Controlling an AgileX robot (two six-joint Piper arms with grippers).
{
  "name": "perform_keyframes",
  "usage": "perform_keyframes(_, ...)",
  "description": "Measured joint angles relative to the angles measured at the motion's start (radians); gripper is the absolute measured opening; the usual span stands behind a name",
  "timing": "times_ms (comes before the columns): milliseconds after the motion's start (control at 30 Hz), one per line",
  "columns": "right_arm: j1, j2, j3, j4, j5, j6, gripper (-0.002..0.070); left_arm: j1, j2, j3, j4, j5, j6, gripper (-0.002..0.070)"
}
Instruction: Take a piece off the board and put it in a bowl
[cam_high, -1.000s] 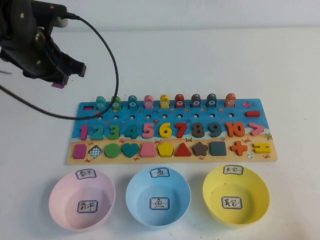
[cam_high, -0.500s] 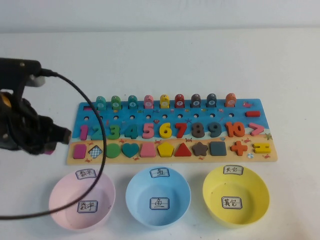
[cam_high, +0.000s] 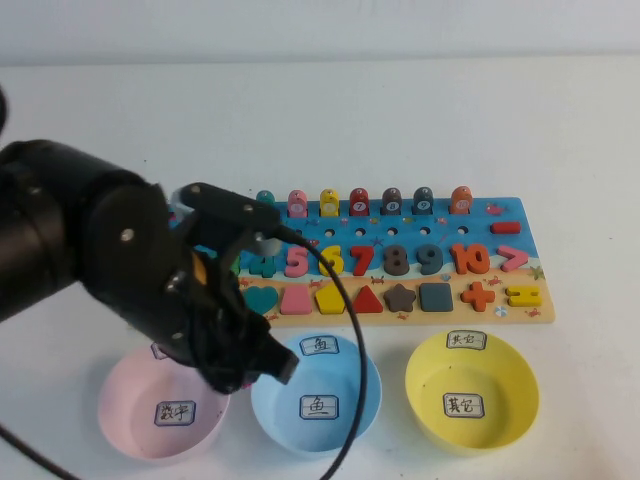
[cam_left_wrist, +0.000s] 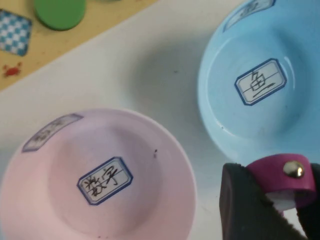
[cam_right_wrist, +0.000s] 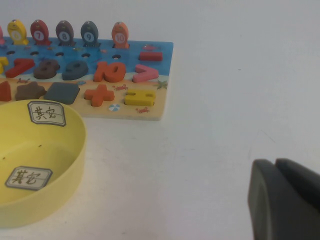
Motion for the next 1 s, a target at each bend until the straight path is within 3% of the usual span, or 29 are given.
perform_keyframes(333,0.000,0.000,0.000,0.000,0.000,0.000,-0.0017,-0.050,0.240,-0.159,-0.002,0.031,0.000,0.0189)
perform_keyframes(1000,0.000,0.000,0.000,0.000,0.000,0.000,-0.0017,-0.079,0.370,-0.169,-0.019,-0.029,0.000,0.0189)
